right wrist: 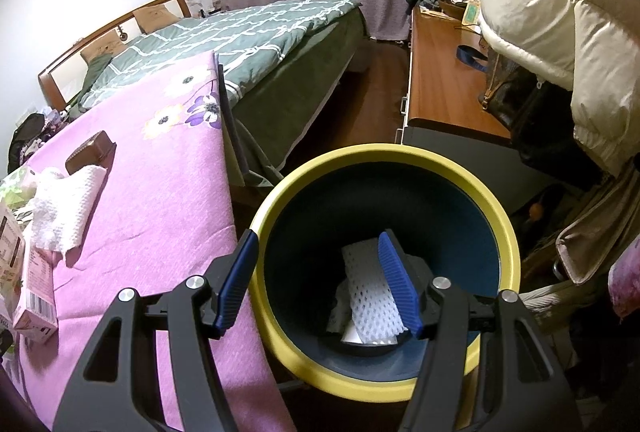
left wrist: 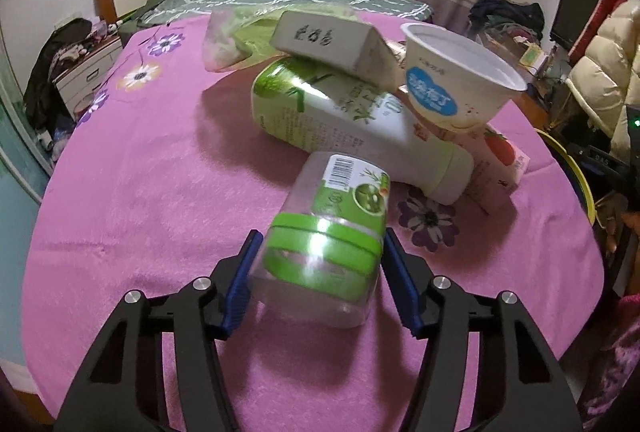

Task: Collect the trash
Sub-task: 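Reach to the clear green-lidded jar and grasp it with the left tool, then carry the jar over the bin and open the left tool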

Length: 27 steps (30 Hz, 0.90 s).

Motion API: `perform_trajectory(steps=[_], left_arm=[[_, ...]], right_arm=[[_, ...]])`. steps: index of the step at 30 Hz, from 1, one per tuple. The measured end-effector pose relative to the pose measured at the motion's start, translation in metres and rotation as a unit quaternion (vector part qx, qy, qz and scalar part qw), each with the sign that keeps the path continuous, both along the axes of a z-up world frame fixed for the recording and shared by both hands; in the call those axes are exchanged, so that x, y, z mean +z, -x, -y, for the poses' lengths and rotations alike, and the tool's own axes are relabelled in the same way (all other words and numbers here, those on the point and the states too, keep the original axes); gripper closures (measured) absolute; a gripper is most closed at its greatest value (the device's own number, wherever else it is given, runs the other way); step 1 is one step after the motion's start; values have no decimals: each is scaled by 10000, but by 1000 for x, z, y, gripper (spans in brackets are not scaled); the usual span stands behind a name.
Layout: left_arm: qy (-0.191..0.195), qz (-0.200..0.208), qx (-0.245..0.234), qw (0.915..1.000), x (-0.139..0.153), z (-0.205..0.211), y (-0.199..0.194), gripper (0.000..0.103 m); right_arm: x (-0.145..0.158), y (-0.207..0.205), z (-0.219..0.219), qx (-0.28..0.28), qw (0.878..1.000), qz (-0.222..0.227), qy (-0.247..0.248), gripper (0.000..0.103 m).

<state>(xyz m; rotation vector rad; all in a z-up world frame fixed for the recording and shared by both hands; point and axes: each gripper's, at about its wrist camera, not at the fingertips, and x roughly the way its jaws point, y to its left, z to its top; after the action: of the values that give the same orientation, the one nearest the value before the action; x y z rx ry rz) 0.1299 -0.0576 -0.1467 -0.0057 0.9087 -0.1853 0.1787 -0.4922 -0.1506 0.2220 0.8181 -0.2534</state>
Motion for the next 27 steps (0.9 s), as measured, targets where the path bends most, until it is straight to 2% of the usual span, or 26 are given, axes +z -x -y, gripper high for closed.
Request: perform_trajectory(steps=[10, 22, 27], left_arm=[[23, 290, -395, 9988, 30, 21, 21, 50], [-102, 222, -496, 9985, 26, 32, 9, 50], [-74, 369, -669, 9971, 43, 38, 17, 50]], right_arm=[[4, 12, 5, -20, 9999, 132, -82, 44], [2, 19, 11, -30, 9997, 127, -186, 44], [4, 23, 12, -23, 9996, 179, -196, 44]])
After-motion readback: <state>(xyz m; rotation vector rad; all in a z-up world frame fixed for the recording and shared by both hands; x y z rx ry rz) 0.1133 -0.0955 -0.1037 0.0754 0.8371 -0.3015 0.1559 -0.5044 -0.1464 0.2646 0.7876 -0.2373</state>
